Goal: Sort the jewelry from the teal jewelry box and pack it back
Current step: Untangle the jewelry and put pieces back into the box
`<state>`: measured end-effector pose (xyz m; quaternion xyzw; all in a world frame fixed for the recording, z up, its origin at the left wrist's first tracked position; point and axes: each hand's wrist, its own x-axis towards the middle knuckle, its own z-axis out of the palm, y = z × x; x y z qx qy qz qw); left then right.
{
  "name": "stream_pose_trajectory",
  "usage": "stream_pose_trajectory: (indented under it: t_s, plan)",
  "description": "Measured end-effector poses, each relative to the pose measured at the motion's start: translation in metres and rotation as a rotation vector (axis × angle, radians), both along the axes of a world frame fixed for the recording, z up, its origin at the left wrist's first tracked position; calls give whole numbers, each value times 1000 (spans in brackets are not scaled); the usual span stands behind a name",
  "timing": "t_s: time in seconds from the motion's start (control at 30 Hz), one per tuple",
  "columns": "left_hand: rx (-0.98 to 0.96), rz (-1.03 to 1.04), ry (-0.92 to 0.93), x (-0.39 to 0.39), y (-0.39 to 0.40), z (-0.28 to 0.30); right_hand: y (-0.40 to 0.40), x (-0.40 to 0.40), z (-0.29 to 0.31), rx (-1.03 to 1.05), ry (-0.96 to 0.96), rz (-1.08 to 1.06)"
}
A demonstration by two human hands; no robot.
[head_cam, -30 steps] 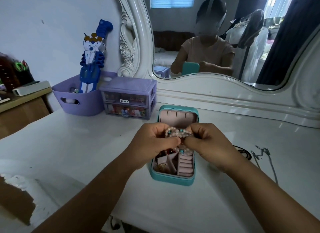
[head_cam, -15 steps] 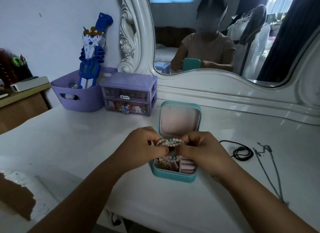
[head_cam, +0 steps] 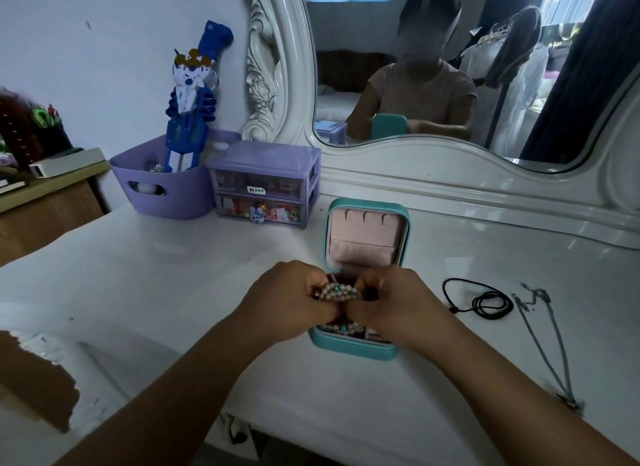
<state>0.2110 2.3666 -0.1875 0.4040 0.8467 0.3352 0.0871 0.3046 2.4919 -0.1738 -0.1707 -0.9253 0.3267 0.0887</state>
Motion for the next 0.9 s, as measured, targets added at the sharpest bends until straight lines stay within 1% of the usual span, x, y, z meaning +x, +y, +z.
stream_pose_trajectory:
  t_s: [0.07,0.13,0.2,0.23,0.3,0.33,0.4,0.5,0.53,0.6,0.73,0.8,0.83,0.9]
  plan:
    - [1,-7,-3,2,1,0,-2,-1,2,29,-39,-14]
    - [20,-45,-143,1,-2,5,-3,-1,7,0,-87,16]
    - [1,-86,-307,-3,-8,12,0,1,13,-125,-162,78]
    - [-20,-110,-357,-4,-12,16,2,3,17,-199,-205,115]
    - [-41,-167,-391,-4,-16,19,7,6,23,-311,-256,181]
    - [-35,-185,-385,-3,-18,19,9,7,24,-326,-258,207]
    - [-5,-206,-346,-2,-20,17,10,6,23,-252,-228,239]
    - [-5,-236,-253,0,-22,11,10,4,13,19,-96,251]
    - [-9,-248,-227,1,-22,11,10,5,10,53,-64,256]
    - [-12,-285,-182,2,-22,9,7,6,3,38,-29,287]
    - [-119,-296,35,4,-18,3,2,5,-7,93,18,342]
    - [-134,-287,111,3,-14,-2,7,6,-2,48,-5,342]
    - [-126,-284,148,3,-13,-6,12,8,3,-37,-21,328]
    - [-28,-251,173,1,-11,-13,18,12,9,-222,-21,277]
